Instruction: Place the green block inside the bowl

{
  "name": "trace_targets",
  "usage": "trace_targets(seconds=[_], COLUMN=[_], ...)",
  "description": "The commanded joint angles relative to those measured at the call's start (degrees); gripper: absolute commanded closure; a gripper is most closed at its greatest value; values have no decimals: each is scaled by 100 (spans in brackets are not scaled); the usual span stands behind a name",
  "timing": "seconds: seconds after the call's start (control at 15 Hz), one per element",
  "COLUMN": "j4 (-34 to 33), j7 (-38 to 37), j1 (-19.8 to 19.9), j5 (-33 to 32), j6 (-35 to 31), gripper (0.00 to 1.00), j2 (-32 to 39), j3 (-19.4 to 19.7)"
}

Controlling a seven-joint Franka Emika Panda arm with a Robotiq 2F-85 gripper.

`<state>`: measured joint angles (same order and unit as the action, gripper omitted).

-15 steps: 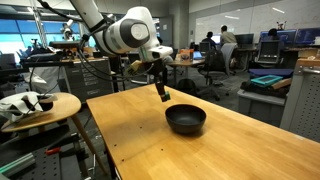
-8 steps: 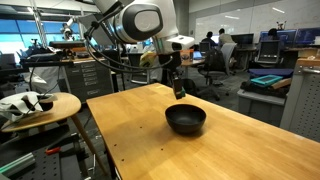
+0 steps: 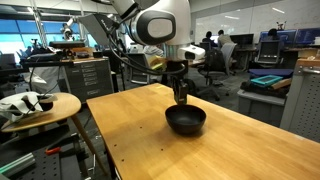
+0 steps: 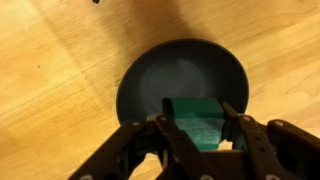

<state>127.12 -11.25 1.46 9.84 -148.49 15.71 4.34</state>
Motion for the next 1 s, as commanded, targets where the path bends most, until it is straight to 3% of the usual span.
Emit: trace_targets(seconds=[0.0, 0.73, 0.8, 0.87, 0.93], j4=[-557, -1426, -1477, -1526, -1566], j7=[164, 444, 443, 455, 467], j1=[141, 392, 377, 378, 373], j5=[-2, 39, 2, 1, -5], j6=[276, 239, 238, 235, 229], gripper=[79, 79, 50, 27, 25], j2=[556, 1707, 1756, 1796, 1818], j3=[-41, -144, -131, -137, -137])
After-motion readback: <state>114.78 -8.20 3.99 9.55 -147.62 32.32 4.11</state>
